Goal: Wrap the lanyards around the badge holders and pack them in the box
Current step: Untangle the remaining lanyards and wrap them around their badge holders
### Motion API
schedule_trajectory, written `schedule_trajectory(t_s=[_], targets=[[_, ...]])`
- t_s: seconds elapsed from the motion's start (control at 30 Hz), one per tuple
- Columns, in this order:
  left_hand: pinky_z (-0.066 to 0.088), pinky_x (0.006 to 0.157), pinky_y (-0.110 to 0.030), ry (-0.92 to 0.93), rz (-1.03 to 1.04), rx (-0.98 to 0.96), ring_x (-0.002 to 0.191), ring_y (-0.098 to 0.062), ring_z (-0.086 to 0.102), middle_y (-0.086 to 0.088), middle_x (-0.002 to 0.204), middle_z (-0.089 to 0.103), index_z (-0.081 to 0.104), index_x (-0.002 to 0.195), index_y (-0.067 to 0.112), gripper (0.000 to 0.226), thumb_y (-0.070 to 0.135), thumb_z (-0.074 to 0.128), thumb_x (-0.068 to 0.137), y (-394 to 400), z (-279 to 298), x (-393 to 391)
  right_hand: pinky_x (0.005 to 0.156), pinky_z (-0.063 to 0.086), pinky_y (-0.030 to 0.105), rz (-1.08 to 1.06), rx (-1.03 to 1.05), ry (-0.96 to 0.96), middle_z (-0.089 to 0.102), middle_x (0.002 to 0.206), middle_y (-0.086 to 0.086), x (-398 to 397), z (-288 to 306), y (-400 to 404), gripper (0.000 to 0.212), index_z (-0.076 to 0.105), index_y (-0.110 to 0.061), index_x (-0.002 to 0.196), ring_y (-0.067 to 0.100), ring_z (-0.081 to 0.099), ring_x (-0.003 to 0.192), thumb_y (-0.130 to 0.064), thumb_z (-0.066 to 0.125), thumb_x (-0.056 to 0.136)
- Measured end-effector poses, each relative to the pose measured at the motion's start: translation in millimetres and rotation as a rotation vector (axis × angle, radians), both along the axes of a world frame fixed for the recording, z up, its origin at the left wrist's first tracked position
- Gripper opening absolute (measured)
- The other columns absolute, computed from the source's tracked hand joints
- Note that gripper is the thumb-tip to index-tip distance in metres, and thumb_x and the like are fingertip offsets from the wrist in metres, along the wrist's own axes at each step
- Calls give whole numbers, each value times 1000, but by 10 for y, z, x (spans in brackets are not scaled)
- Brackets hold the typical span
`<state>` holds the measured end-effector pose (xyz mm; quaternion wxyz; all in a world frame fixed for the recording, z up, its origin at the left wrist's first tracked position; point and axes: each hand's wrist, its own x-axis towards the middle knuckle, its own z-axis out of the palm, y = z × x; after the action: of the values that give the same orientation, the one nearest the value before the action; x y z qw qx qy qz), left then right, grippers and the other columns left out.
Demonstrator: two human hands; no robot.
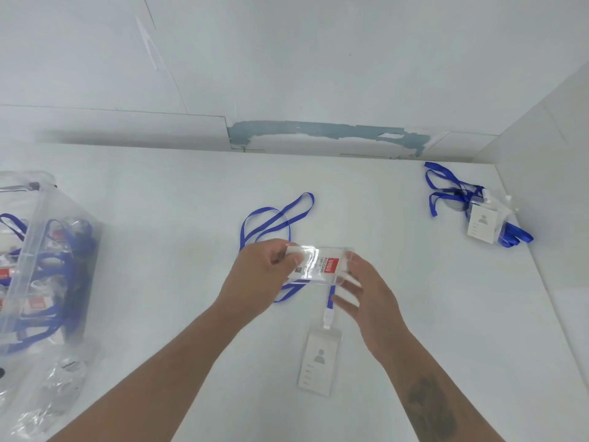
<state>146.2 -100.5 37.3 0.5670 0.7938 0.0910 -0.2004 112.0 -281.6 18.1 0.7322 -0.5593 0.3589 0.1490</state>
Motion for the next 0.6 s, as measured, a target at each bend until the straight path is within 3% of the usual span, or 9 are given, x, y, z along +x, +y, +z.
schedule_trajectory(t_s=[0.1,0.2,0.3,0.4,0.47,0.53,0.6], targets=[[61,76,-30,82,-26,-148,88,-16,74,3,90,78,74,100,17,15,12,61,95,142,163,116,101,48,37,35,-4,-166,70,120,-8,103,134,47,28,72,-21,113,11,63,115,-13,50,96],[61,68,-34,154,67,-307,85,-21,75,-2,96,77,71,105,18,16,14,58,97,263,306,212,111,36,42,80,93,-121,74,109,5,166,218,235,34,75,-22,98,19,65,112,-35,44,101],[60,62,-31,202,155,-395,87,-28,75,-6,101,76,68,110,16,17,14,55,99,311,366,275,111,37,48,157,34,-173,71,79,11,162,187,385,58,77,-23,89,26,66,83,-47,27,104],[62,67,-30,241,281,-552,90,-30,75,-6,104,76,66,111,13,17,14,56,98,344,359,295,94,51,44,67,174,-143,58,65,9,184,218,527,55,74,-15,98,24,53,63,-46,29,104],[62,68,-30,238,341,-590,90,-29,75,-6,104,76,67,110,11,16,14,58,97,364,359,307,73,49,29,178,0,-175,53,60,1,159,196,621,41,73,-18,96,18,47,59,-32,36,105],[63,66,-32,199,353,-528,85,-29,75,-7,100,77,68,107,10,14,12,59,97,325,351,312,61,39,18,507,-377,-293,50,60,-11,92,192,717,30,68,-17,97,6,43,55,-15,38,103],[63,67,-38,101,318,-338,79,-24,76,-6,93,78,70,98,13,11,10,60,96,290,319,311,61,40,26,802,-624,-323,50,62,-10,54,257,795,28,56,-19,84,6,46,58,-23,37,104]])
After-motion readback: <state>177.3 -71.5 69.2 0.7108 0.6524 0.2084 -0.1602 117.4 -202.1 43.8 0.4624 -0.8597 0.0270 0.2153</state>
